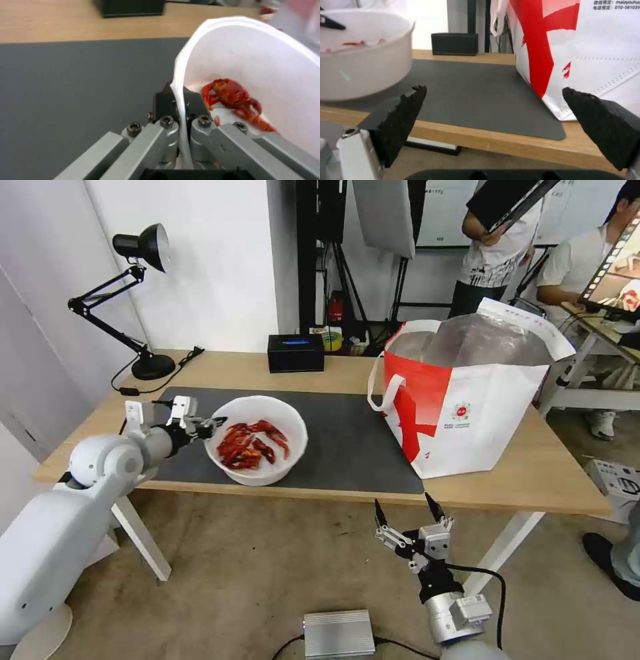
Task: Pick up the trash from the table and place it into the takeout bag.
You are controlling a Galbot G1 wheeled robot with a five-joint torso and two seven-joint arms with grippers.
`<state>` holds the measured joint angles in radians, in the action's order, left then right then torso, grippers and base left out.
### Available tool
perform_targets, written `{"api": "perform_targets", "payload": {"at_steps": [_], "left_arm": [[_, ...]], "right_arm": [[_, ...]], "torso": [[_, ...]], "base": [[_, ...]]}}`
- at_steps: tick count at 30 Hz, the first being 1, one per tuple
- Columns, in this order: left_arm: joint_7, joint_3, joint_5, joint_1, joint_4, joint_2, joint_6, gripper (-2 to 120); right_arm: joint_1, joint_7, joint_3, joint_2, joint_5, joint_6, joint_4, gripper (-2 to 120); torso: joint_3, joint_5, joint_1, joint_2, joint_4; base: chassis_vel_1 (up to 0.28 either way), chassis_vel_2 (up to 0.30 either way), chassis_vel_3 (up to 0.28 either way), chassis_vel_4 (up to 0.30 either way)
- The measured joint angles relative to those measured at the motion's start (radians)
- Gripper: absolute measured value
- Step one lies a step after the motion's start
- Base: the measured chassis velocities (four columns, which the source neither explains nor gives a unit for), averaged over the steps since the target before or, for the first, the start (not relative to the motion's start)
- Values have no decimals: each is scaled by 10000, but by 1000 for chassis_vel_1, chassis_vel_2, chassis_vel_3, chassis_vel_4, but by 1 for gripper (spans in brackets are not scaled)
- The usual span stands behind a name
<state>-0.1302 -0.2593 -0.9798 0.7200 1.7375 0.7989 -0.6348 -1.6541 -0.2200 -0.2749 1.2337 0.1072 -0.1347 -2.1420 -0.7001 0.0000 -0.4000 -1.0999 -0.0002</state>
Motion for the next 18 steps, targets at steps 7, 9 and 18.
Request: {"api": "perform_targets", "payload": {"at_steps": [7,9,18], "left_arm": [[55,332,-342,-196,611,198,-131,0],[59,371,-431,-218,791,226,-155,0],[445,700,-1610,-533,2225,250,-376,0]], "right_arm": [[0,0,-1,0,0,0,0,100],[0,0,0,0,0,0,0,100],[0,0,0,0,0,0,0,100]], "torso": [[0,0,-1,0,0],[0,0,0,-1,1],[1,1,0,0,2]], "base": [[0,0,0,0],[0,0,0,0],[0,0,0,0]]}}
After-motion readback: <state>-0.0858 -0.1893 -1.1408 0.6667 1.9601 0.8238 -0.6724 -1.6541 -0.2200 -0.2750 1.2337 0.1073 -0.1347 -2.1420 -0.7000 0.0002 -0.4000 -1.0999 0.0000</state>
